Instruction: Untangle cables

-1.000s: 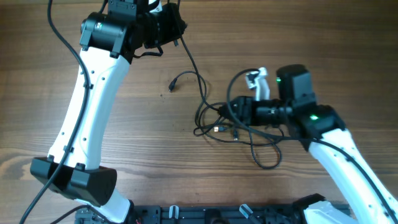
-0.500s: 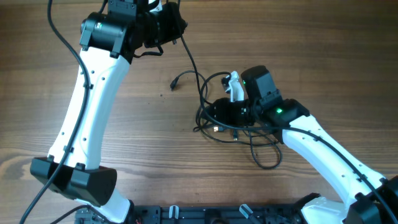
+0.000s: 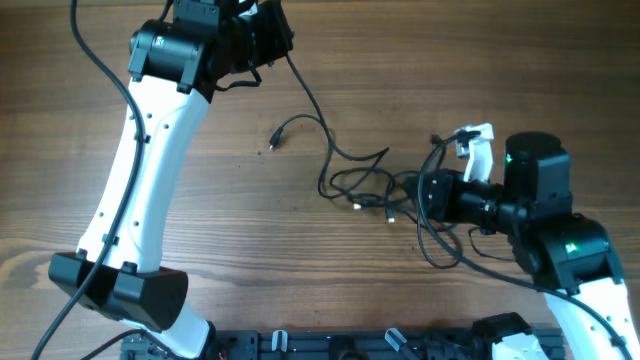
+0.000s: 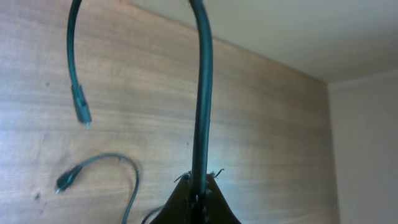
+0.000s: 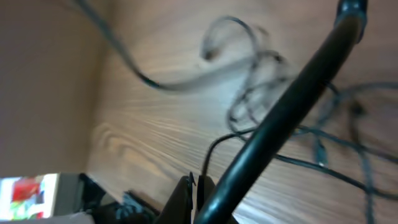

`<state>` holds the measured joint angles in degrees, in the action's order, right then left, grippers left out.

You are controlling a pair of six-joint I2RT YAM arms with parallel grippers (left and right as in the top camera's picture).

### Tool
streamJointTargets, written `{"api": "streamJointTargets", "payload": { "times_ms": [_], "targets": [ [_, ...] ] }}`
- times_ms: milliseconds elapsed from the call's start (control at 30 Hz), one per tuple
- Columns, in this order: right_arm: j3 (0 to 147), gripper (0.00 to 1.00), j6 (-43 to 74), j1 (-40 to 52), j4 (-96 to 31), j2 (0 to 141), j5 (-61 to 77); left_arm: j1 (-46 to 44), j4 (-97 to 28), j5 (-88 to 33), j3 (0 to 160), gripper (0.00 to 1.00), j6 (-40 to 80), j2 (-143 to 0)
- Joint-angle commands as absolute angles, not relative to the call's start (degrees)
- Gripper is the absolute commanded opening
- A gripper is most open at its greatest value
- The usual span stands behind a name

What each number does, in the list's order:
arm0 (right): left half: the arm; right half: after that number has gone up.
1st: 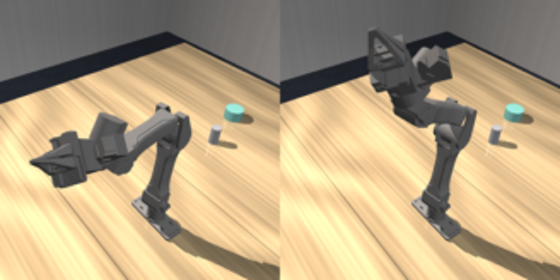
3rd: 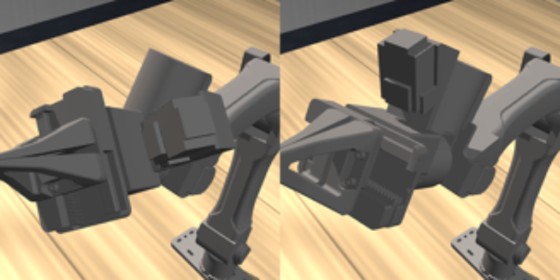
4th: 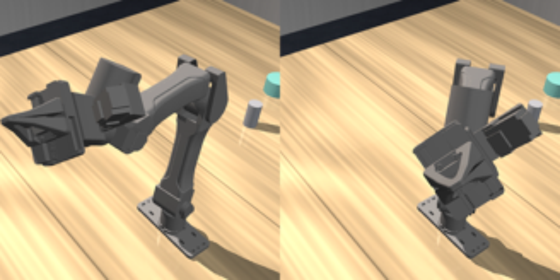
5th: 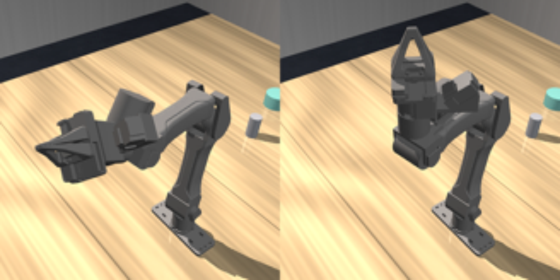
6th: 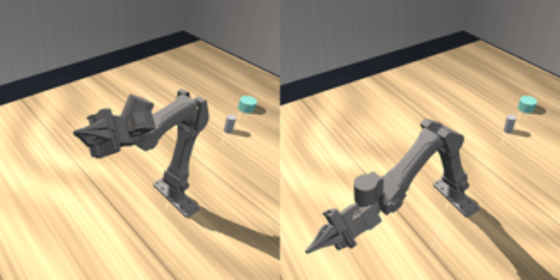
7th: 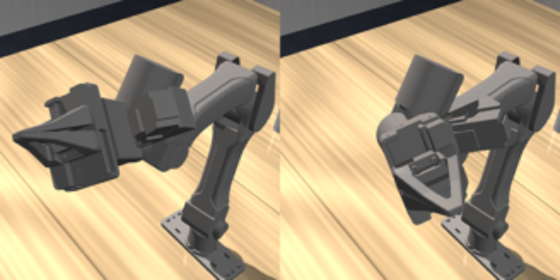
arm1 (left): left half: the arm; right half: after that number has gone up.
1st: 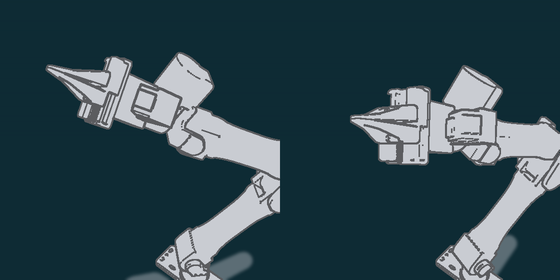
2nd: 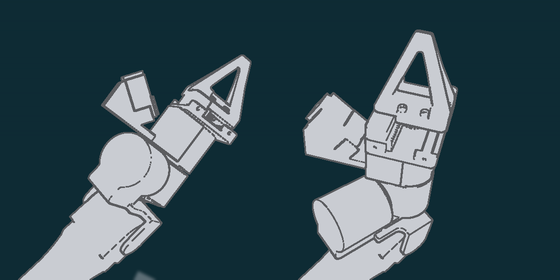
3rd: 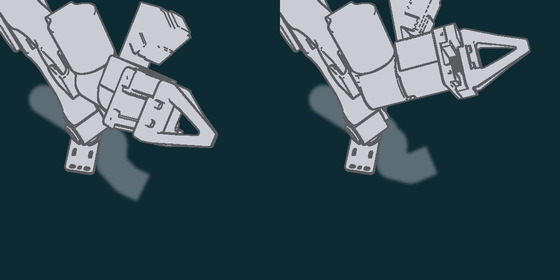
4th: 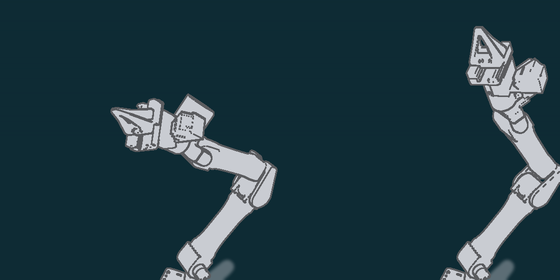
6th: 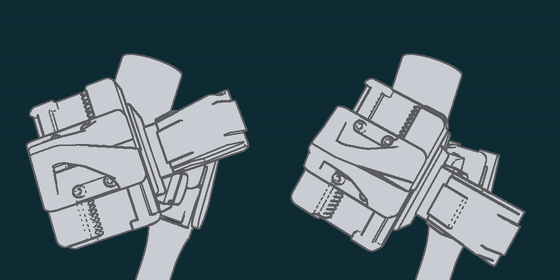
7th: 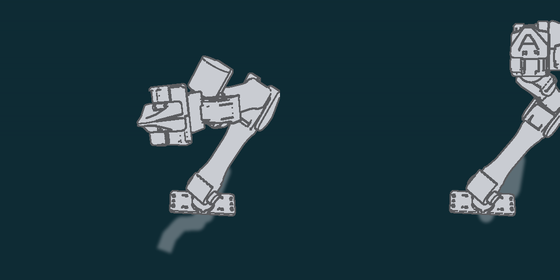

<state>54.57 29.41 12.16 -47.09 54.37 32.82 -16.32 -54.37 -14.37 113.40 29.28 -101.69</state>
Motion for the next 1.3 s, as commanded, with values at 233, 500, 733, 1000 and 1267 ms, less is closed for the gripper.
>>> {"api": "streamJointTargets", "payload": {
  "times_ms": [233, 500, 733, 1000, 1267],
  "targets": [
    [54.6, 0.33, 19.5, 12.1, -49.1, 69.5, 29.4, -10.6, -31.5, -20.6, 118.4, 0.04, 39.6, -96.4],
    [70.2, 1.0, 4.1, 12.0, -48.0, 71.1, 32.7, -10.5, -29.3, -26.7, 118.4, 0.04, 49.7, -89.3],
    [75.5, 0.99, -6.5, 12.1, -41.4, 71.5, 42.4, -10.5, -28.3, -32.5, 118.4, 0.04, 59.6, -87.0],
    [75.5, 0.95, -13.3, 16.3, -32.9, 77.0, 47.1, -10.5, -27.6, -37.6, 118.4, 0.04, 63.7, -86.9],
    [75.5, 0.67, -3.8, 19.7, -14.1, 87.0, 37.4, -10.5, -28.9, -40.7, 118.4, 0.04, 65.6, -86.9]
  ]
}}
